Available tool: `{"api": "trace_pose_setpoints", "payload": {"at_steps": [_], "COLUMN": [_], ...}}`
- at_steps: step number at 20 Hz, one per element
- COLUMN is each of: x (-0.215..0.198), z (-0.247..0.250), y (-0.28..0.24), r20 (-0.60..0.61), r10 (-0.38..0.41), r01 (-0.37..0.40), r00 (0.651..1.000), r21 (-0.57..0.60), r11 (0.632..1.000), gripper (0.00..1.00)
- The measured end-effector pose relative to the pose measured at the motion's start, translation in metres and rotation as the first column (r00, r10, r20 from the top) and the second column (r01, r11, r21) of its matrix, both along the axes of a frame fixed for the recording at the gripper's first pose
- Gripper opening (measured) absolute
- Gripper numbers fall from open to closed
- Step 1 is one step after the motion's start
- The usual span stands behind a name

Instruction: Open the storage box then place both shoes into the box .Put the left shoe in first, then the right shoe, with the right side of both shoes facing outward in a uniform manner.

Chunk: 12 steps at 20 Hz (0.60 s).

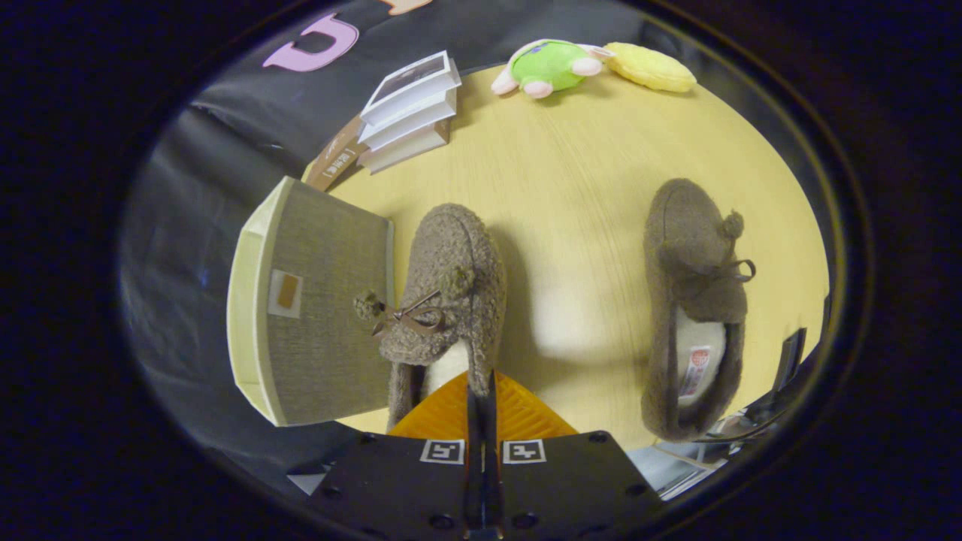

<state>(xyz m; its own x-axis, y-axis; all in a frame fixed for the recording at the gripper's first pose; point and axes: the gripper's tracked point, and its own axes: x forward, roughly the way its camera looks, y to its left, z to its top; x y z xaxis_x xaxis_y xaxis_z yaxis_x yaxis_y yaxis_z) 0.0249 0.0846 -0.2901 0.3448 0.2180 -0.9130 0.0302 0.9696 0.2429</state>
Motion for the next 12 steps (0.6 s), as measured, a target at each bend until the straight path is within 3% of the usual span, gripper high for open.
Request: {"api": "trace_pose_setpoints", "payload": {"at_steps": [8, 12], "x": [-0.017, -0.026], "z": [0.082, 0.136], "y": [0.016, 0.033], "r20": [-0.004, 0.026], "r10": [-0.028, 0.011], "r01": [0.028, -0.017], "r00": [1.0, 1.0], "r21": [0.185, 0.25], "r11": [0.982, 0.968], "gripper": [0.05, 0.05]}}
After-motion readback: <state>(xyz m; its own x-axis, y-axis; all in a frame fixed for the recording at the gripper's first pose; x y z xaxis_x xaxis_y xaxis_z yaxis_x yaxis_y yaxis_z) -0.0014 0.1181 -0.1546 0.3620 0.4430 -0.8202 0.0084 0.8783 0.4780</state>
